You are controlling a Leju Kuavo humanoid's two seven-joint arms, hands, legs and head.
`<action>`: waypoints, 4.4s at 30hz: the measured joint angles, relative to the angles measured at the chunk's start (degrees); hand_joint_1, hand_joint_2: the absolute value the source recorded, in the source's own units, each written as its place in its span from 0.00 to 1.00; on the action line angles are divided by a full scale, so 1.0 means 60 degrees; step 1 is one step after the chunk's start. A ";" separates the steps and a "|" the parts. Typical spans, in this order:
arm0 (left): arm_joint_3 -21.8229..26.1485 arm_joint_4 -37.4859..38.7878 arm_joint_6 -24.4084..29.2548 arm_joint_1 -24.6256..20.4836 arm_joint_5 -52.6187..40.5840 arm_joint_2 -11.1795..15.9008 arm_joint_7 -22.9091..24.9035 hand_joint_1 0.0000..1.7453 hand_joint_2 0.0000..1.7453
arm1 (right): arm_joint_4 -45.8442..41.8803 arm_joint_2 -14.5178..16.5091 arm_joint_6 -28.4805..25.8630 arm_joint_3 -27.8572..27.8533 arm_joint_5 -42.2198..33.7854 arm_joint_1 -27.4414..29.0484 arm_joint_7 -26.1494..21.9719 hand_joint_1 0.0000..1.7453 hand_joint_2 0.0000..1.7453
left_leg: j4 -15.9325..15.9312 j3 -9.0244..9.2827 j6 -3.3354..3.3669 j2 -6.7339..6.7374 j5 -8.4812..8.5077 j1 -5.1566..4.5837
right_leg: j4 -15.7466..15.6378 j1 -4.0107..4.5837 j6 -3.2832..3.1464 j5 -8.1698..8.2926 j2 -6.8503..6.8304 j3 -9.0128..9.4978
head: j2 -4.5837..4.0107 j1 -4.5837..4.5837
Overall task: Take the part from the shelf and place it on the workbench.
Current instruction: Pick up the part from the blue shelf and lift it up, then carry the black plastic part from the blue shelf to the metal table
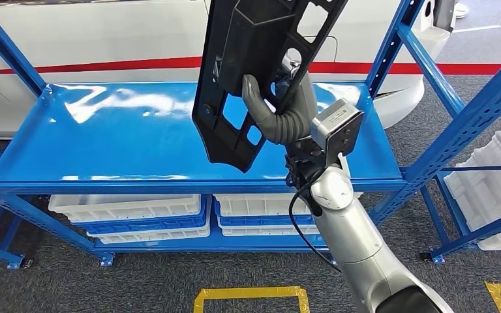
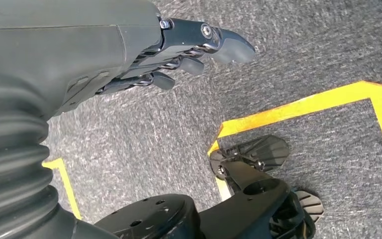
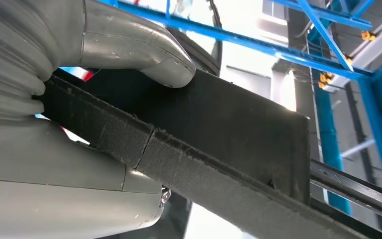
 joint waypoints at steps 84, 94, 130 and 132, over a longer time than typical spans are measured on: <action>0.0645 0.0019 -0.0066 0.0079 -0.0089 -0.0179 -0.0319 0.00 1.00 | 0.0520 0.0216 -0.0455 0.1177 0.0984 0.0694 -0.0565 1.00 1.00 | 0.0214 0.0035 0.0038 -0.0110 -0.0057 0.0123 | 0.0217 -0.0288 0.0571 0.0161 -0.0091 -0.0495 | 0.0000 0.0035; 0.0692 0.0020 -0.0038 0.0096 -0.0082 -0.0202 -0.0334 0.00 1.00 | 0.0623 0.0280 -0.0452 0.1278 0.0990 0.0667 -0.0578 1.00 1.00 | 0.0221 -0.1374 0.0290 -0.0034 0.1150 -0.0101 | 0.0726 0.0031 0.0278 -0.1108 -0.0121 0.0932 | -0.0001 0.0047; 0.0711 0.0017 -0.0084 0.0062 -0.0263 -0.0179 -0.0359 0.00 1.00 | 0.0772 0.0447 -0.0117 0.1263 0.0794 0.0668 -0.0732 1.00 1.00 | 0.0367 -0.1639 -0.0003 -0.0029 0.1243 -0.0012 | -0.0228 0.0128 -0.0138 -0.0901 -0.0158 0.1167 | -0.0002 0.0090; 0.0711 0.0019 -0.0082 0.0069 -0.0263 -0.0178 -0.0357 0.00 1.00 | 0.0780 0.0481 -0.0114 0.1269 0.0788 0.0665 -0.0731 1.00 1.00 | 0.1181 -0.1818 -0.0111 -0.0052 0.0208 0.0024 | -0.0272 0.0051 -0.0204 -0.0587 -0.0158 0.0944 | -0.0003 0.0070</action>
